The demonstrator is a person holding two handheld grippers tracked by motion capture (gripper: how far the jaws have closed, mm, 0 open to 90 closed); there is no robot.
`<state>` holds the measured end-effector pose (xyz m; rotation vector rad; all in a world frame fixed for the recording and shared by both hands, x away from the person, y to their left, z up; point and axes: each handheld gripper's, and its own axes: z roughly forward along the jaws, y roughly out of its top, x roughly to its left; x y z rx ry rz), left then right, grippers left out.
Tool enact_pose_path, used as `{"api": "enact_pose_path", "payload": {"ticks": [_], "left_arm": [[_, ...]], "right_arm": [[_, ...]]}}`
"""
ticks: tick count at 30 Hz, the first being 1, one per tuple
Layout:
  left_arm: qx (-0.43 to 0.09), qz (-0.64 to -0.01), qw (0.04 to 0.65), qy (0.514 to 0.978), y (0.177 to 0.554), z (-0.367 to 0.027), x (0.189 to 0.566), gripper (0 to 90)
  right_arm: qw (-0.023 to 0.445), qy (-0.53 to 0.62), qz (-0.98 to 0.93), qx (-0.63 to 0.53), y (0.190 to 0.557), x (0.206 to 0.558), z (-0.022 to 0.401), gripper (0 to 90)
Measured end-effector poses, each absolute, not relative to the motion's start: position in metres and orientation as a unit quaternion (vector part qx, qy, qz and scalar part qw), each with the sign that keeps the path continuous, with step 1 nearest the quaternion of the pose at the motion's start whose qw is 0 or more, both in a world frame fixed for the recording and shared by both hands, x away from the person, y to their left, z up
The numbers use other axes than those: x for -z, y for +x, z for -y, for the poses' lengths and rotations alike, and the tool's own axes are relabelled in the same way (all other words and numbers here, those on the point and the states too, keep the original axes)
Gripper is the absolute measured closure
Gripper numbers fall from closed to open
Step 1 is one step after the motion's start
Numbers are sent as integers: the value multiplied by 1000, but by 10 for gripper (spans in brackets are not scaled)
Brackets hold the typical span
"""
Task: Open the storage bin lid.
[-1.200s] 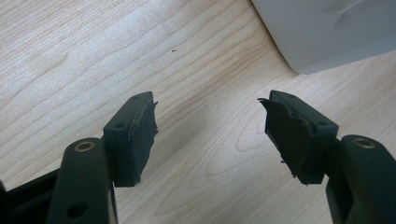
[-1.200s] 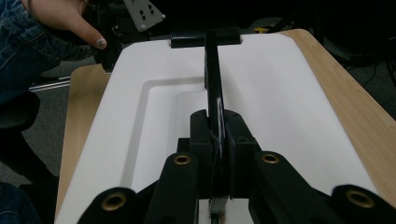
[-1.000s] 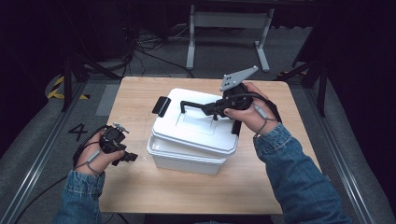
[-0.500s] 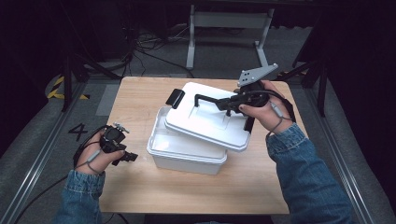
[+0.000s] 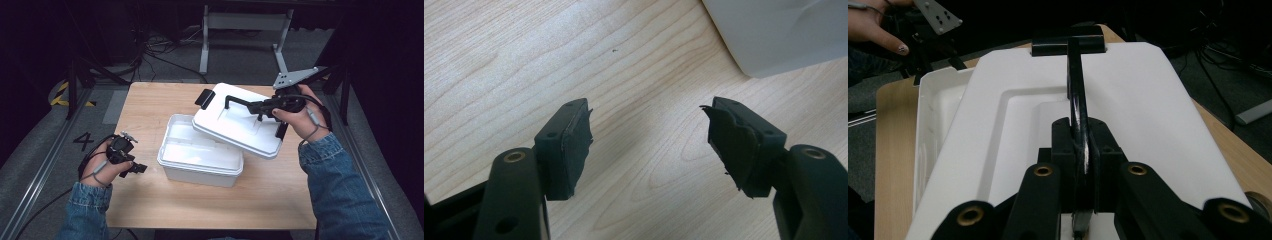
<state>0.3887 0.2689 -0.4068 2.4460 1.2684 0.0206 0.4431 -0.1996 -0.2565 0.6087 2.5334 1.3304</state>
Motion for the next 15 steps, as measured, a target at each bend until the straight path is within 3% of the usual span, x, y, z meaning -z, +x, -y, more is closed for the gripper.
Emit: {"api": "enact_pose_path", "payload": {"ticks": [15], "left_arm": [[-5,-452,190,872,390,-271,410,346]], "right_arm": [[128,245,-850,-449,448,258,236,842]]}}
